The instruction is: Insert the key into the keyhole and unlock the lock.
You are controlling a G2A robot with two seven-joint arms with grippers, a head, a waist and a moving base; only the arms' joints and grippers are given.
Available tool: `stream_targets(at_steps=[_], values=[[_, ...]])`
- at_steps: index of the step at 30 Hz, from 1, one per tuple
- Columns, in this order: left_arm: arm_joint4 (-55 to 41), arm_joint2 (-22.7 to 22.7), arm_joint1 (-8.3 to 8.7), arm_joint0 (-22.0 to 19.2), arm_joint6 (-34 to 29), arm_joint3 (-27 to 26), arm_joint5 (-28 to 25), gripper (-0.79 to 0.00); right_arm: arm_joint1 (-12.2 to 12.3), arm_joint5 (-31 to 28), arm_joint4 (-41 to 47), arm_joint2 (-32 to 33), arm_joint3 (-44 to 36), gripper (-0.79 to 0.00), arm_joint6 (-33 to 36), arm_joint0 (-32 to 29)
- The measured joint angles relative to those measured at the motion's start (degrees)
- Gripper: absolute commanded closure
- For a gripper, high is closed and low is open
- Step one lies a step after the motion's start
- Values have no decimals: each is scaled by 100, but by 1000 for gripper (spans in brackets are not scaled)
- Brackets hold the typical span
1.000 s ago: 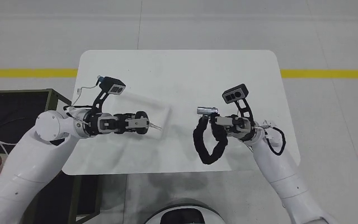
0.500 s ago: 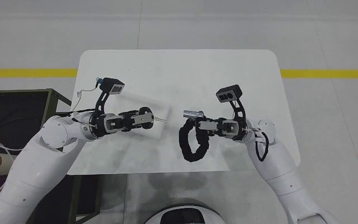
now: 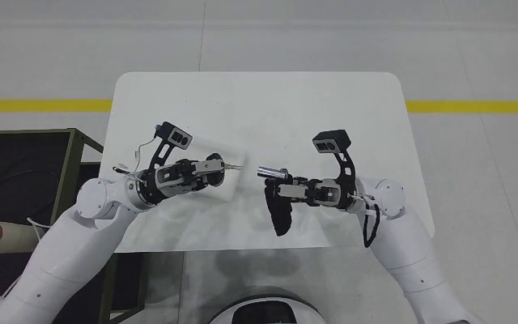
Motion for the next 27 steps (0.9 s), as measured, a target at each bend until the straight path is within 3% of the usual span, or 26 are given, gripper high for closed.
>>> stream_targets(at_steps=[10,27], values=[[459,-30,-136,-22,-74,32,424,0,-12,-132,-257,-45,-62,0,-72,-59],[751,-187,-335,54,-231,27,645,0,-11,-106,-428,-58,-85,0,-77,-39]])
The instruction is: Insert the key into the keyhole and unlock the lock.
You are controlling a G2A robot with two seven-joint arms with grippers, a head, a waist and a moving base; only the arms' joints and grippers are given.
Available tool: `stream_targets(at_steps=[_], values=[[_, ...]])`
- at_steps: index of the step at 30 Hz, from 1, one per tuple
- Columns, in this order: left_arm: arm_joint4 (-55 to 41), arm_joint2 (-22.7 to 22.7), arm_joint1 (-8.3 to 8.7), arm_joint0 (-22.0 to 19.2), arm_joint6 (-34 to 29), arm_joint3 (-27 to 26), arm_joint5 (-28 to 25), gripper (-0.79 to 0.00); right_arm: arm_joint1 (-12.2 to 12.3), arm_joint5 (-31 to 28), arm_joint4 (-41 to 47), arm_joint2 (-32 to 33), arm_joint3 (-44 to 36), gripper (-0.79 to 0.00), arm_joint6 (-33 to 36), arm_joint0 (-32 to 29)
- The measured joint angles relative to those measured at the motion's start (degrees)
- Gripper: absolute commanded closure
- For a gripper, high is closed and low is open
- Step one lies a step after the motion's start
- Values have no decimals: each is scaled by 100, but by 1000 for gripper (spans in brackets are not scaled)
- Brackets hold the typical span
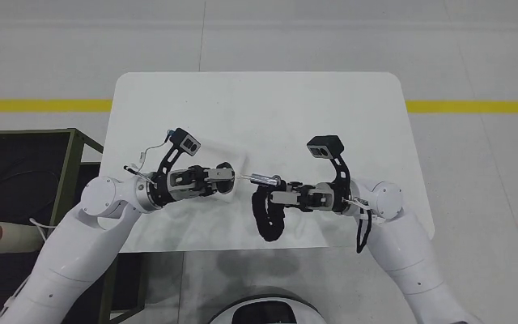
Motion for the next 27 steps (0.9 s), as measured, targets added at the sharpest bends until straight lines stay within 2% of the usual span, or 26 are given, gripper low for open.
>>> stream_targets(at_steps=[9,14,27], values=[[328,-111,-89,27,-26,-46,-15,0,6,26,-63,13,-16,0,6,4],[911,-217,-130,116,191,-191,-323,0,22,6,-288,75,-41,0,-57,8],[632,-358,-241,221,-206,-212,-410,0,46,120,-232,63,-113,0,3,-22]])
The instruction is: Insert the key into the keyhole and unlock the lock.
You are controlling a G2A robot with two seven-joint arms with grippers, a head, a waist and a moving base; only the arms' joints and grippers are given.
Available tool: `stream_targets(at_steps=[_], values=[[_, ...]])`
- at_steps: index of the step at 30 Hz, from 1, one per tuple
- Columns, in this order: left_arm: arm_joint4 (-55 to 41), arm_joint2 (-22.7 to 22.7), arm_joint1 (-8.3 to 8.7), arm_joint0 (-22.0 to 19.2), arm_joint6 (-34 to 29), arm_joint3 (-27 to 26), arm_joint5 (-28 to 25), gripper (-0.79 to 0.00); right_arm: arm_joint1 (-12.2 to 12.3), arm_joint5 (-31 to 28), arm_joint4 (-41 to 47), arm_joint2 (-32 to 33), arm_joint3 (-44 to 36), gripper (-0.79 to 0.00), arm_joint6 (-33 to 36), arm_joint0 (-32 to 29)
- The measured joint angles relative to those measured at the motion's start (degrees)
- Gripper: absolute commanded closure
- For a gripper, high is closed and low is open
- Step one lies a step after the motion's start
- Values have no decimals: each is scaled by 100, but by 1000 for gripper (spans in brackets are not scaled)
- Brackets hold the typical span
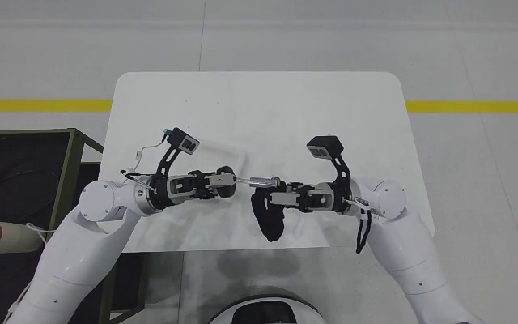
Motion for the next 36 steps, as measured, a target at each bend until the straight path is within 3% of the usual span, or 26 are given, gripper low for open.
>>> stream_targets(at_steps=[31,32,33,34,35,36], values=[[860,-347,-134,255,-101,-277,143,0,115,24,-1008,37,-303,0,-320,-171],[870,-357,-137,265,-99,-282,150,-31,119,26,-1032,35,-315,0,-336,-174],[881,-368,-140,274,-91,-288,153,-320,122,28,-1053,31,-327,0,-352,-177],[900,-383,-143,288,-76,-295,154,-511,126,30,-1082,23,-343,0,-372,-179],[908,-393,-146,299,-66,-300,155,-754,129,31,-1100,17,-355,0,-386,-180],[910,-404,-149,309,-60,-303,156,-785,131,33,-1116,11,-365,0,-402,-181]])
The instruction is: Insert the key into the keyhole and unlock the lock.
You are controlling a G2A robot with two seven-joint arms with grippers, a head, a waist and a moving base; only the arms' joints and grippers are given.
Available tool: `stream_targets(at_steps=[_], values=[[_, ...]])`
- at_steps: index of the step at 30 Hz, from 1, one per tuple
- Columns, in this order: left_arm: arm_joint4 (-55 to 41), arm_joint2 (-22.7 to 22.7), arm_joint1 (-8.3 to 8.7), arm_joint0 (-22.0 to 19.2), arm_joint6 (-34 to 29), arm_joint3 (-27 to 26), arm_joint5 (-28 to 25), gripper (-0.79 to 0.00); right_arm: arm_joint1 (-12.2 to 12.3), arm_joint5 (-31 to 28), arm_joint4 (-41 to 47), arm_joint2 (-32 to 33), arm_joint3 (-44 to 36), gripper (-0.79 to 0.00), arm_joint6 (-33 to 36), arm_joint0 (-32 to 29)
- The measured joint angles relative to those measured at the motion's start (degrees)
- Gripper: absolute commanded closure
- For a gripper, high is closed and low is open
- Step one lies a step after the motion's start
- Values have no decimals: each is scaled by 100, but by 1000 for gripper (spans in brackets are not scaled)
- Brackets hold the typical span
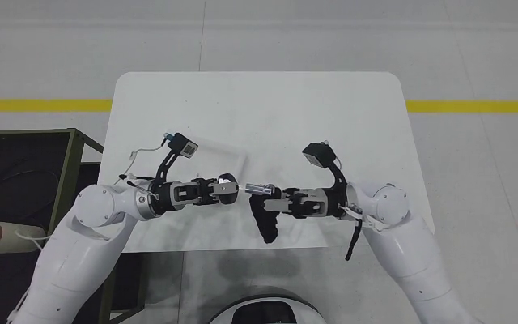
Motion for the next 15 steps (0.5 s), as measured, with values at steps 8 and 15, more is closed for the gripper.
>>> stream_targets(at_steps=[8,15], values=[[-63,-146,-27,122,92,-24,-87,-785,10,0,-34,-46,-42,0,-212,80],[-412,-436,-34,162,-76,239,-120,-372,38,-7,269,9,-81,0,-179,58]])
